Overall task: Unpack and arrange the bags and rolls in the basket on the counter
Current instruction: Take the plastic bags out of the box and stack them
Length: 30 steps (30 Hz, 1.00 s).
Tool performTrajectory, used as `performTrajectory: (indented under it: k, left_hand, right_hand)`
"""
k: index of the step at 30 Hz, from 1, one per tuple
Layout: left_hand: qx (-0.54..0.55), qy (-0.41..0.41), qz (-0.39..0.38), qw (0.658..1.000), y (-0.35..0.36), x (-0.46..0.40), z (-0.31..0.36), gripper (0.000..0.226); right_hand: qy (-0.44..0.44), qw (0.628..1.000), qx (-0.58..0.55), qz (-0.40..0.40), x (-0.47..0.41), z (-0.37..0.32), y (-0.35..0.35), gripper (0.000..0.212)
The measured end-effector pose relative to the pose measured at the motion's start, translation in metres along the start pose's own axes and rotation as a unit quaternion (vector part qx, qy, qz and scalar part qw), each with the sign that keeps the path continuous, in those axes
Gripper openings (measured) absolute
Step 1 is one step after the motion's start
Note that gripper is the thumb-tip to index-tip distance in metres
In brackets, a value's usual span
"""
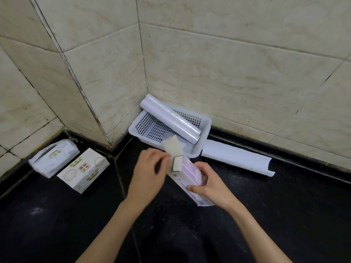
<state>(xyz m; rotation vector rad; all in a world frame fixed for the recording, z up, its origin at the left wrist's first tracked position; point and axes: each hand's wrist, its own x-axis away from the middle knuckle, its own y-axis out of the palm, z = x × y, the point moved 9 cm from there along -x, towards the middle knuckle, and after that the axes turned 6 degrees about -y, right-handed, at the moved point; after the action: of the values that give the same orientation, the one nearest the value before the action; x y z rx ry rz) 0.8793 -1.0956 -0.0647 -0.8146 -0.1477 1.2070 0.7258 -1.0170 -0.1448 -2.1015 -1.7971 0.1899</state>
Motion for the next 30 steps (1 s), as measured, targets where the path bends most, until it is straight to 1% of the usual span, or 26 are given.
performTrajectory:
  k: [1, 3, 4, 6, 9, 11, 13, 16, 18, 21, 22, 24, 26, 27, 28, 29, 30]
  left_hand:
    - [-0.019, 0.004, -0.034, 0.999, 0.012, 0.006, 0.003, 0.023]
    - [-0.026, -0.025, -0.067, 0.997, 0.026, 0.014, 0.001, 0.033]
    - [-0.023, -0.032, -0.070, 0.997, 0.029, 0.016, 0.001, 0.035]
    - [-0.017, -0.020, -0.066, 0.997, 0.029, 0.017, 0.008, 0.036]
    - [0.055, -0.029, -0.068, 0.996, 0.025, 0.017, 0.016, 0.033]
    - [0.078, -0.006, -0.101, 0.992, 0.029, 0.021, 0.028, 0.035]
    - [0.028, 0.052, -0.152, 0.987, 0.038, 0.030, 0.043, 0.044]
    - [-0.098, 0.133, -0.170, 0.972, 0.046, 0.039, 0.052, 0.054]
    - [-0.145, 0.143, -0.194, 0.960, 0.052, 0.041, 0.044, 0.055]
    - [-0.152, 0.097, -0.264, 0.948, 0.063, 0.045, 0.021, 0.054]
    - [-0.133, 0.080, -0.272, 0.950, 0.065, 0.045, 0.017, 0.055]
    - [-0.056, 0.041, -0.257, 0.964, 0.064, 0.041, 0.014, 0.051]
    - [0.058, -0.026, -0.219, 0.974, 0.059, 0.033, 0.008, 0.046]
    - [0.123, -0.072, -0.200, 0.969, 0.058, 0.029, 0.002, 0.044]
    - [0.199, -0.126, -0.183, 0.954, 0.058, 0.026, -0.005, 0.041]
    - [0.278, -0.179, -0.172, 0.928, 0.059, 0.023, -0.013, 0.038]
    - [0.356, -0.222, -0.169, 0.892, 0.062, 0.022, -0.018, 0.036]
  right_hand:
    - [-0.003, 1.000, 0.007, 0.012, 0.000, 0.001, -0.001, 0.055]
    - [-0.008, 0.999, 0.015, 0.031, 0.001, 0.000, -0.002, 0.059]
    - [-0.010, 0.999, 0.019, 0.038, 0.002, 0.000, -0.003, 0.060]
    - [-0.016, 0.998, 0.028, 0.047, 0.003, -0.001, -0.004, 0.062]
    - [-0.028, 0.998, 0.041, 0.047, 0.005, -0.004, -0.005, 0.060]
    - [-0.036, 0.997, 0.042, 0.051, 0.005, -0.006, -0.004, 0.055]
    - [-0.041, 0.997, 0.028, 0.058, 0.006, -0.007, -0.003, 0.051]
    - [-0.044, 0.997, 0.014, 0.066, 0.007, -0.004, -0.003, 0.052]
    - [-0.037, 0.997, 0.000, 0.070, 0.008, 0.003, -0.006, 0.058]
    - [-0.034, 0.997, -0.018, 0.063, 0.008, 0.010, -0.007, 0.064]
    - [-0.034, 0.998, -0.019, 0.057, 0.008, 0.011, -0.006, 0.063]
    - [-0.032, 0.998, -0.003, 0.047, 0.006, 0.009, -0.006, 0.060]
    - [-0.034, 0.997, 0.045, 0.043, 0.003, 0.003, -0.009, 0.058]
    - [-0.041, 0.994, 0.093, 0.043, 0.000, -0.002, -0.013, 0.059]
    - [-0.052, 0.985, 0.159, 0.040, -0.004, -0.009, -0.017, 0.061]
    - [-0.066, 0.970, 0.233, 0.028, -0.009, -0.019, -0.020, 0.065]
    - [-0.078, 0.949, 0.305, 0.008, -0.016, -0.029, -0.021, 0.067]
